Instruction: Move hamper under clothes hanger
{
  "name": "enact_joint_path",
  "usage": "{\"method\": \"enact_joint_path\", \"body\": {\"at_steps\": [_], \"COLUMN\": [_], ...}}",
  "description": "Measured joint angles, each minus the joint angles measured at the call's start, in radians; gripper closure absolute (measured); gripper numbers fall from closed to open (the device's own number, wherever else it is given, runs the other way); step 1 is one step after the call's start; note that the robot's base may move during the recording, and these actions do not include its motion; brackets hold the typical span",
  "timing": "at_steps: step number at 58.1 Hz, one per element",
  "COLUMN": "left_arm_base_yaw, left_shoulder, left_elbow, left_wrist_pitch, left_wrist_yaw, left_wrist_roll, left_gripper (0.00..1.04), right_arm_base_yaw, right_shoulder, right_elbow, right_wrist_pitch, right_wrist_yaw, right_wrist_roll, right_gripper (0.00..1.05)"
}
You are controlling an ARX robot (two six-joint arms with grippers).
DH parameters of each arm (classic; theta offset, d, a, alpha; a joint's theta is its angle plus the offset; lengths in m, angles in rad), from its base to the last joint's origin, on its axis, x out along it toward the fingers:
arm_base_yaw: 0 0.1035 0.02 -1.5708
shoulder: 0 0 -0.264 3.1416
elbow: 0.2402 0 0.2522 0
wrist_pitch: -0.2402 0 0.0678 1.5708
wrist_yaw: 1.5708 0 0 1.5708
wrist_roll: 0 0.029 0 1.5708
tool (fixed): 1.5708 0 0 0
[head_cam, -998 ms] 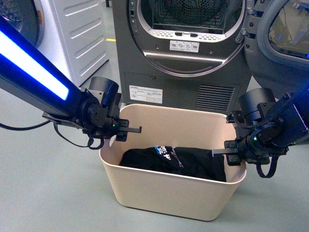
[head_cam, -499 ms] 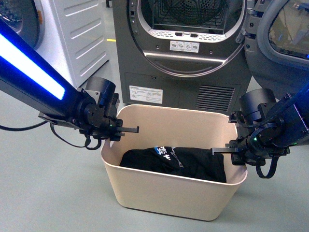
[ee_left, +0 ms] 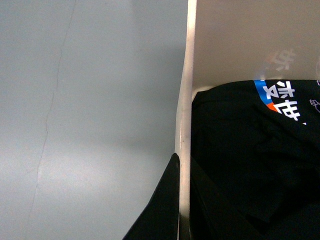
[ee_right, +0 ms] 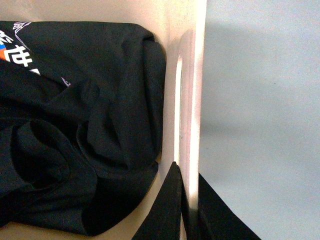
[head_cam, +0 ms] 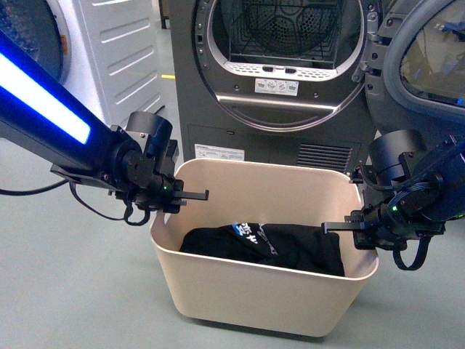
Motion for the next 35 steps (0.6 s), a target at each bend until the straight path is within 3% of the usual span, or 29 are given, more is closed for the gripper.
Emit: {"method": "enact_joint_path", "body": {"at_steps": [35], "left_arm_base_yaw": [0.0], "left_shoulder": [-0.023], "left_elbow": [-0.006], "left_wrist_pitch": [0.0], "left_wrist_yaw": [-0.026], "left_wrist_roll": [0.001], "left_gripper": [1.01], "right_arm_base_yaw": [0.006], "right_shoulder": [-0.023], "right_elbow": [-0.032], "right_wrist_pitch": [0.02], "right_wrist_yaw": [-0.008], "right_wrist_roll": [0.0], "right_gripper": [1.02]}}
